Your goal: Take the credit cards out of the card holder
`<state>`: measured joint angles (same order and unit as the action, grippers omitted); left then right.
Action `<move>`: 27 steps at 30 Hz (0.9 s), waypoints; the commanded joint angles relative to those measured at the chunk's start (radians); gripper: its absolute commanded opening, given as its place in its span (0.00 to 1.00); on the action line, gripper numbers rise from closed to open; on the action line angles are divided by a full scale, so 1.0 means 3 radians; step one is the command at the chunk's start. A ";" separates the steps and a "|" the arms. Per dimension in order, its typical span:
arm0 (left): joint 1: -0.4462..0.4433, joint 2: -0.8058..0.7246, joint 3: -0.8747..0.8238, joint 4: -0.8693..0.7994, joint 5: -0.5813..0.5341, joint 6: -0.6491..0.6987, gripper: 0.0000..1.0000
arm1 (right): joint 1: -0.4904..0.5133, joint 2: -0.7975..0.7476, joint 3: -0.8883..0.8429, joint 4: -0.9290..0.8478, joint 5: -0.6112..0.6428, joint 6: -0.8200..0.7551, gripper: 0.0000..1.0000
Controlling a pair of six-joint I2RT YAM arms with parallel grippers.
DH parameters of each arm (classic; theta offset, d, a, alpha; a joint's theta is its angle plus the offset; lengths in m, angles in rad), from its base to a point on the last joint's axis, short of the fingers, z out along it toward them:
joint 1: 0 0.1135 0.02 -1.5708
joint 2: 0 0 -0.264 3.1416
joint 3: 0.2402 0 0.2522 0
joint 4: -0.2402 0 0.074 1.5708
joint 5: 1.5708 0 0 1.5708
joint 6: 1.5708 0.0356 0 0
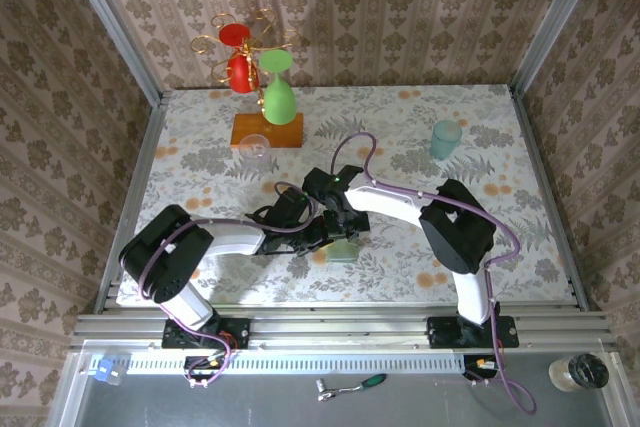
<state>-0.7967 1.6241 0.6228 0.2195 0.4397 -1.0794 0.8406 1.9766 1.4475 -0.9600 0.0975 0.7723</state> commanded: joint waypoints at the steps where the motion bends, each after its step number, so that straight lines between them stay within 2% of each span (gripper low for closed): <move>1: -0.0046 0.0305 -0.0061 -0.0595 -0.0346 0.0170 0.00 | 0.0221 0.0181 0.0021 -0.0513 0.0697 -0.0038 0.00; 7: -0.0024 0.0341 -0.0117 -0.0562 -0.0348 0.0152 0.00 | 0.0232 0.0169 0.0013 -0.0552 0.0783 -0.0033 0.00; 15: -0.0047 0.0195 0.0028 -0.0615 -0.0265 0.0200 0.00 | 0.0194 -0.0112 -0.0025 -0.0453 0.0710 -0.0018 0.00; 21: -0.0087 0.0049 0.0232 -0.0722 -0.0248 0.0217 0.00 | 0.0119 -0.0315 -0.0190 -0.0333 0.0600 -0.0018 0.08; 27: -0.0111 -0.0097 0.0399 -0.0851 -0.0293 0.0247 0.11 | -0.0014 -0.0587 -0.0513 -0.0026 0.0349 -0.0002 0.14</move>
<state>-0.8272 1.6142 0.7090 0.0601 0.3767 -1.0256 0.8284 1.8519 1.3315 -0.9924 0.2352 0.7609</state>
